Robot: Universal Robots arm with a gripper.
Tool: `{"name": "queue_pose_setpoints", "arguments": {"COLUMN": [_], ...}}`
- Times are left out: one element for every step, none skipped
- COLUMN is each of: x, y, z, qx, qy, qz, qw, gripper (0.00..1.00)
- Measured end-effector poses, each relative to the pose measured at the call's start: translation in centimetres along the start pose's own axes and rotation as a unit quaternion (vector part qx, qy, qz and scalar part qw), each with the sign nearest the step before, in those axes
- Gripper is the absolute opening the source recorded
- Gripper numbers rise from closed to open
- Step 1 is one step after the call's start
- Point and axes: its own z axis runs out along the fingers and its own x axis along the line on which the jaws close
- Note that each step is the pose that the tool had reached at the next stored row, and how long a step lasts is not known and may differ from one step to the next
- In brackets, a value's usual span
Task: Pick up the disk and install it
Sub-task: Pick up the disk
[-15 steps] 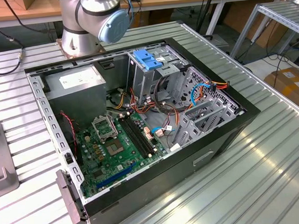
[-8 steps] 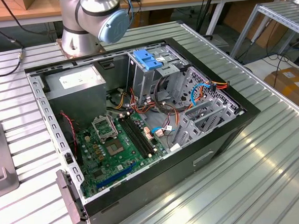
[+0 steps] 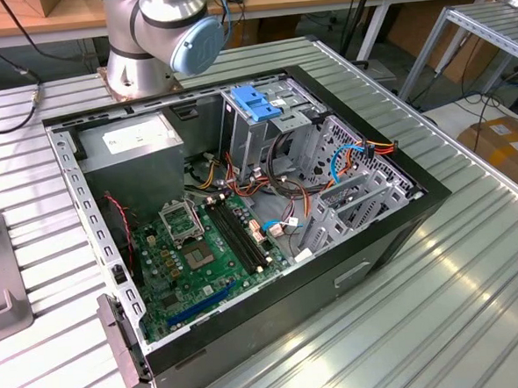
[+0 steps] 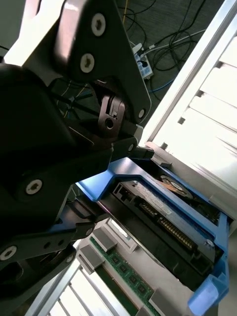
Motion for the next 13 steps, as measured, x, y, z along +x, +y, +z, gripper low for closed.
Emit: {"name": "queue_pose_setpoints", "arguments": {"x": [0.00,0.00,0.00,0.00,0.00,0.00,0.00,0.00,0.00,0.00,0.00,0.00,0.00], "y": [0.00,0.00,0.00,0.00,0.00,0.00,0.00,0.00,0.00,0.00,0.00,0.00,0.00], "z": [0.01,0.02,0.04,0.05,0.05,0.06,0.07,0.08,0.08,0.08,0.09,0.09,0.10], "qx": [-0.0001,-0.0002,0.0000,0.0000,0.0000,0.0000,0.0000,0.0000,0.0000,0.0000,0.0000,0.0000,0.0000], "qy": [0.0000,0.0001,0.0000,0.0000,0.0000,0.0000,0.0000,0.0000,0.0000,0.0000,0.0000,0.0000,0.0000], "qz": [0.000,0.000,0.000,0.000,0.000,0.000,0.000,0.000,0.000,0.000,0.000,0.000,0.000], "qw": [1.0000,1.0000,1.0000,1.0000,1.0000,1.0000,1.0000,1.0000,1.0000,1.0000,1.0000,1.0000,1.0000], "gripper": [0.54,0.54,0.54,0.54,0.54,0.54,0.54,0.54,0.54,0.54,0.54,0.54,0.54]}}
